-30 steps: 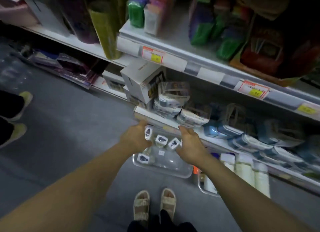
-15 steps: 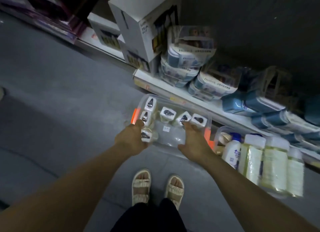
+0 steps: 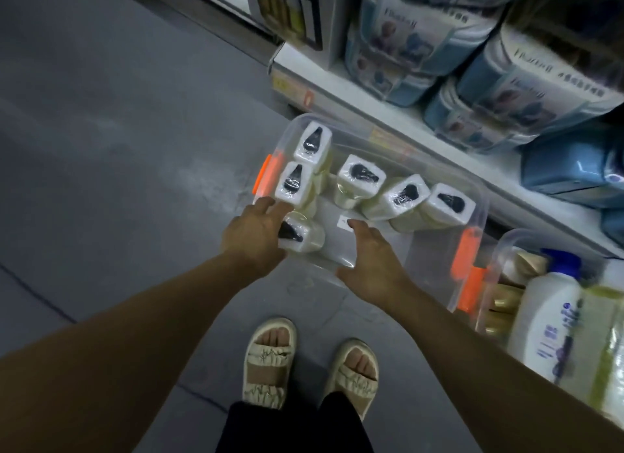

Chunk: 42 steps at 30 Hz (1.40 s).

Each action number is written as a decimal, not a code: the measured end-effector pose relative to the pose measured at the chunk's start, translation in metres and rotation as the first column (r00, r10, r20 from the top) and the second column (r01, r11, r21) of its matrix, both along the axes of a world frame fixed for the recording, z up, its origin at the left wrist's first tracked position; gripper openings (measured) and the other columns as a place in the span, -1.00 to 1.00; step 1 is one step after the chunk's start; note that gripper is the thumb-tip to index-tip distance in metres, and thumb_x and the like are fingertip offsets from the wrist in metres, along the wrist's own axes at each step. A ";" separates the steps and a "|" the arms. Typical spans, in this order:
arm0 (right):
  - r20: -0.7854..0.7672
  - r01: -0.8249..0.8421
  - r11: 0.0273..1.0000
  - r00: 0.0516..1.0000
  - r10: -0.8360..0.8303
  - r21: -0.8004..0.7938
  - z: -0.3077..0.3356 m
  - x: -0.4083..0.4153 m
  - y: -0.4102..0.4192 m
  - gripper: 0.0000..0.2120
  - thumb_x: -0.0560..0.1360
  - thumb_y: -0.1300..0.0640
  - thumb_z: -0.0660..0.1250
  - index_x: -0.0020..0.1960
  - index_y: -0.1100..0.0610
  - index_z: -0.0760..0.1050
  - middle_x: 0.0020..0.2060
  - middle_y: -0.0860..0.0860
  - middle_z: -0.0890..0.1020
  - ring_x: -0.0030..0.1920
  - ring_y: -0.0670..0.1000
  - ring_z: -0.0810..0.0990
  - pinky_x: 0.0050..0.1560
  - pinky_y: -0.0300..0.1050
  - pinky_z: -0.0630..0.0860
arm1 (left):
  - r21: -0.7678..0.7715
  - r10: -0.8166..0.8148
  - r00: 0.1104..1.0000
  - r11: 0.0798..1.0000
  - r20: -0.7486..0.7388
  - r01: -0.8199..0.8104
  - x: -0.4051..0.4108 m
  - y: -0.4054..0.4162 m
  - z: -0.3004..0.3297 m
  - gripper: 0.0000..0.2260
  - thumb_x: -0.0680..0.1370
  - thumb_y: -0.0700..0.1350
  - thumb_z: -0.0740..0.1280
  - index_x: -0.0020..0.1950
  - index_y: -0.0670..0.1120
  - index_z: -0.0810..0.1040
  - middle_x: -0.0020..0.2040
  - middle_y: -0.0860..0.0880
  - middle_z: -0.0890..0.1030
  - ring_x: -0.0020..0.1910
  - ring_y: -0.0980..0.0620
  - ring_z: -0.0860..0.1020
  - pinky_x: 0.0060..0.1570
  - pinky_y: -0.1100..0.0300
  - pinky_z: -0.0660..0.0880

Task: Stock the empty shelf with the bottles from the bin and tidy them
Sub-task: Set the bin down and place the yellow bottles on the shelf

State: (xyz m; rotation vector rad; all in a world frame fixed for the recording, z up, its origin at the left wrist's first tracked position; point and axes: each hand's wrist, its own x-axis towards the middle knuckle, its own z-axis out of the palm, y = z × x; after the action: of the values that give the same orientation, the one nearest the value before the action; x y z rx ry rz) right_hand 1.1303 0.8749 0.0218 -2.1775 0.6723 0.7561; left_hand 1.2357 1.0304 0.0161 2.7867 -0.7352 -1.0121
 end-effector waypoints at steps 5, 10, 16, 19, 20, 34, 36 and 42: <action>0.015 0.031 0.999 0.999 -0.031 0.019 -0.038 0.002 -0.004 -0.25 0.43 0.22 0.37 0.52 0.06 0.08 0.40 0.08 0.28 0.39 0.08 0.27 0.30 -0.08 0.32 | -0.034 -0.060 0.998 0.998 0.021 0.061 0.002 -0.002 -0.041 -0.39 0.40 -0.11 0.46 0.41 0.05 0.33 0.34 0.02 0.38 0.23 -0.07 0.45 0.10 0.11 0.41; 0.028 0.056 0.998 0.998 -0.057 0.042 -0.059 0.003 -0.007 -0.25 0.44 0.22 0.35 0.52 0.04 0.08 0.42 0.05 0.26 0.41 0.05 0.25 0.30 -0.11 0.31 | -0.103 -0.031 0.998 0.994 0.049 0.036 -0.002 -0.004 -0.064 -0.51 0.39 -0.24 0.38 0.29 0.00 0.41 0.25 0.03 0.41 0.16 -0.10 0.46 -0.08 0.05 0.49; 0.035 0.091 0.993 0.995 -0.094 0.072 -0.072 -0.004 -0.011 -0.21 0.41 0.20 0.40 0.52 0.00 0.08 0.42 0.03 0.27 0.39 0.04 0.27 0.26 -0.14 0.31 | -0.139 -0.096 0.985 0.983 0.147 0.116 -0.001 -0.025 -0.052 -0.66 0.40 -0.21 0.34 0.17 -0.09 0.45 0.12 -0.01 0.51 0.09 -0.13 0.50 -0.19 0.15 0.35; 0.054 0.119 0.986 0.991 -0.126 0.115 -0.072 -0.007 -0.013 -0.08 0.36 0.14 0.49 0.54 -0.03 0.01 0.43 0.03 0.26 0.41 0.04 0.26 0.27 -0.14 0.29 | -0.194 -0.094 0.989 0.974 0.113 0.115 0.007 -0.041 -0.037 -0.64 0.39 -0.14 0.39 0.17 -0.06 0.48 0.10 0.01 0.53 0.10 -0.07 0.51 -0.15 0.21 0.31; 0.068 0.143 0.981 0.986 -0.153 0.132 -0.071 -0.007 -0.014 -0.01 0.32 0.13 0.53 0.54 -0.04 -0.02 0.44 0.03 0.25 0.42 0.04 0.25 0.28 -0.14 0.29 | -0.215 -0.093 0.994 0.971 0.061 0.104 0.012 -0.047 -0.030 -0.64 0.39 -0.13 0.42 0.17 -0.05 0.49 0.07 0.00 0.53 0.10 -0.06 0.50 -0.11 0.21 0.34; 0.290 0.431 0.846 0.805 -0.518 0.313 -0.014 -0.004 -0.058 -0.25 0.16 0.11 0.65 0.20 -0.05 0.28 0.01 -0.17 0.54 0.03 -0.13 0.53 0.01 -0.13 0.48 | -0.457 0.141 0.783 0.744 -0.605 -0.487 0.039 -0.124 0.046 -0.85 0.41 -0.17 0.49 -0.10 -0.04 0.56 -0.13 0.02 0.61 -0.16 0.10 0.57 -0.20 0.31 0.47; 0.270 0.466 0.807 0.777 -0.569 0.362 -0.011 -0.003 -0.066 -0.27 0.16 0.13 0.65 0.19 -0.03 0.33 0.03 -0.12 0.57 0.05 -0.10 0.56 0.07 -0.04 0.53 | -0.472 0.178 0.748 0.678 -0.639 -0.564 0.036 -0.131 0.046 -0.83 0.43 -0.14 0.47 -0.05 -0.02 0.53 -0.13 0.05 0.61 -0.19 0.14 0.57 -0.25 0.33 0.46; 0.083 0.478 0.711 0.798 -0.597 0.515 0.001 -0.007 -0.083 -0.38 0.23 0.12 0.60 0.23 0.01 0.46 0.06 -0.05 0.66 0.07 0.00 0.63 0.16 0.14 0.54 | -0.401 0.146 0.656 0.687 -0.740 -0.606 0.029 -0.140 0.046 -0.71 0.46 -0.08 0.45 0.16 -0.05 0.55 -0.02 0.04 0.66 -0.02 0.09 0.61 -0.05 0.26 0.51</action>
State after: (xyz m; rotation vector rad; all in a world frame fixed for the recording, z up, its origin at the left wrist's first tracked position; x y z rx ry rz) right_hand 1.1231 0.7921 0.0228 -1.4676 0.8436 0.2779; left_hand 1.2652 0.8904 0.0622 1.6898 -0.2317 -1.2423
